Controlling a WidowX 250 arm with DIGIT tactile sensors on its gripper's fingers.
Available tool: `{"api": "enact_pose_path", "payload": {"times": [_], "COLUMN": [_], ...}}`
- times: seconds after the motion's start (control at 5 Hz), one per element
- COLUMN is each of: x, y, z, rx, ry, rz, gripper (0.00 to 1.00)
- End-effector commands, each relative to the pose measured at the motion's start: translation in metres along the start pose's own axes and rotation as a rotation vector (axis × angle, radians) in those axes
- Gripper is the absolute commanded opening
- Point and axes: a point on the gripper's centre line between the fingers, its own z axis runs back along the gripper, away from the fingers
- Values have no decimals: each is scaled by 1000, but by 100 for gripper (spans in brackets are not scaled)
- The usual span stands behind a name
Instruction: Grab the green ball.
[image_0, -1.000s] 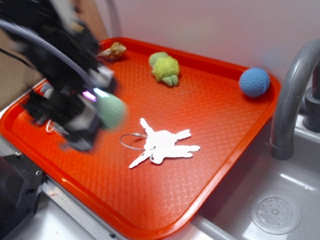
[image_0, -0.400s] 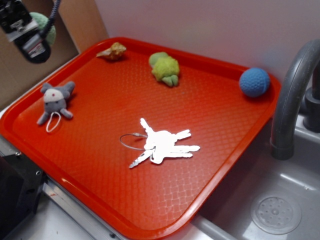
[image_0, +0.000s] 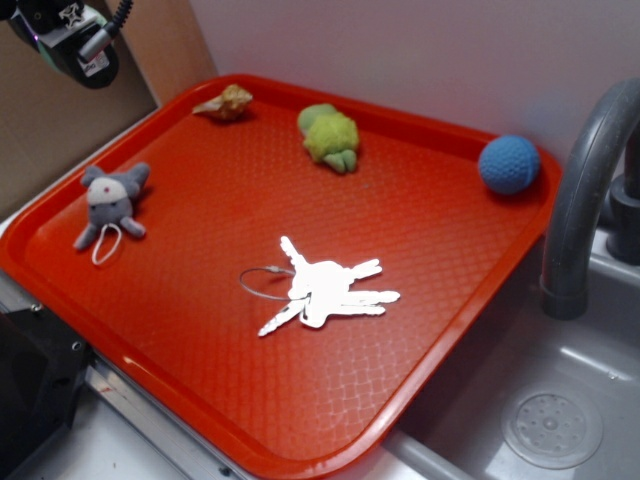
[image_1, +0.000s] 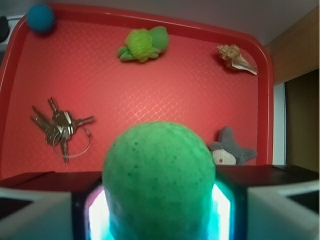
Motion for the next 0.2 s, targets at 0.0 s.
{"api": "enact_pose_path", "payload": {"times": [0.0], "x": [5], "y": [-16], "z": [15], "rx": [22], "ry": [-50], "rz": [72], "gripper": [0]}}
